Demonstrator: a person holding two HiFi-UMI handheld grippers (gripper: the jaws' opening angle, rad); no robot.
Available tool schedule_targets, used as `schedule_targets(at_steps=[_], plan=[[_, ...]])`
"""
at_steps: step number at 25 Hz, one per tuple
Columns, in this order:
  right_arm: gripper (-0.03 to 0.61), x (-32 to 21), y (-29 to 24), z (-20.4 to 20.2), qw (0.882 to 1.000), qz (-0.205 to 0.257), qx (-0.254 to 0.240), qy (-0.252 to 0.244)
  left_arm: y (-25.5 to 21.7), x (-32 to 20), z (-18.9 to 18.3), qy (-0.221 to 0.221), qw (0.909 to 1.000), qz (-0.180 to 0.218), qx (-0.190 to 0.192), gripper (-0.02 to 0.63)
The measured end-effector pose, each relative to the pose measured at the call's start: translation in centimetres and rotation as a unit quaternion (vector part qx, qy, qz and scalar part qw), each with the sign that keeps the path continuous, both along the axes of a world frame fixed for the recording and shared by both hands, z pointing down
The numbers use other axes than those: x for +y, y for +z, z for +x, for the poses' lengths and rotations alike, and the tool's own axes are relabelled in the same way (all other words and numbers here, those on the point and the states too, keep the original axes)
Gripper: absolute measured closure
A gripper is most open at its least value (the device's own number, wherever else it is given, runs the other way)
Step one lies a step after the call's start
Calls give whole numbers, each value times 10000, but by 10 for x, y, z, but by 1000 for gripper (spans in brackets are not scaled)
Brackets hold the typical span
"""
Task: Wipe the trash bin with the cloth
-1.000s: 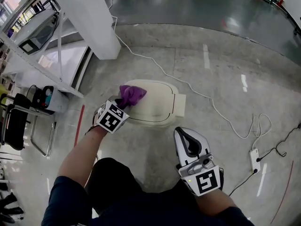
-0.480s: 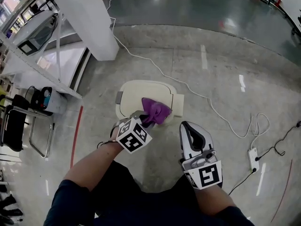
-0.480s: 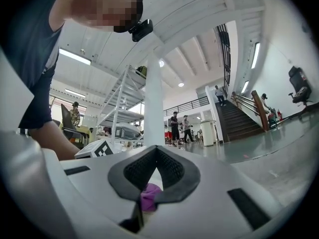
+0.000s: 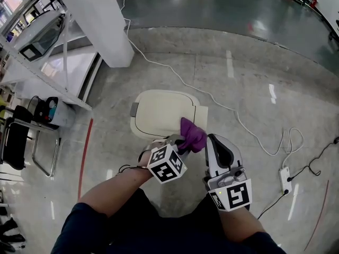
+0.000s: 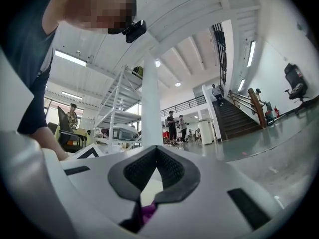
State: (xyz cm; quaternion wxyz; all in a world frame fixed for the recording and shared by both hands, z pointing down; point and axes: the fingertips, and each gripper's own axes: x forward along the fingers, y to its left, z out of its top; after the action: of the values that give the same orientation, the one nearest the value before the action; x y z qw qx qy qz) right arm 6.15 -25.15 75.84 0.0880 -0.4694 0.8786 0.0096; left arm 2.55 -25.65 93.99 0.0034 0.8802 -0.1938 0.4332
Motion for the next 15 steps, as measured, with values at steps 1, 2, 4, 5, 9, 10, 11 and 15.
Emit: schedule_targets(at_steps=[1, 2, 4, 5, 9, 10, 11, 15], plan=[[568, 0, 1, -1, 10000, -1, 14, -12, -3, 0, 0, -30, 10000, 32, 63, 561], [569, 1, 2, -3, 10000, -12, 28, -24, -7, -1, -2, -77, 9998, 69, 147, 560], [569, 1, 4, -6, 10000, -53, 46, -46, -17, -4, -7, -201, 9990, 153, 365, 560], [569, 2, 6, -8, 9999, -77, 56, -57, -23, -6, -11, -270, 9983, 198, 487, 560], [568, -3, 12, -12, 9995, -266, 157, -26, -47, -15, -26, -595, 9917, 203, 1123, 560], [569, -5, 11, -12, 9993, -325, 189, 32, -56, -16, -31, -674, 9892, 165, 1293, 561], [569, -7, 8, -12, 9989, -388, 233, 113, -66, -15, -36, -725, 9870, 120, 1432, 561], [568, 2, -12, -15, 9949, -705, 631, 357, -117, -6, -55, -818, 9808, -27, 1773, 560]])
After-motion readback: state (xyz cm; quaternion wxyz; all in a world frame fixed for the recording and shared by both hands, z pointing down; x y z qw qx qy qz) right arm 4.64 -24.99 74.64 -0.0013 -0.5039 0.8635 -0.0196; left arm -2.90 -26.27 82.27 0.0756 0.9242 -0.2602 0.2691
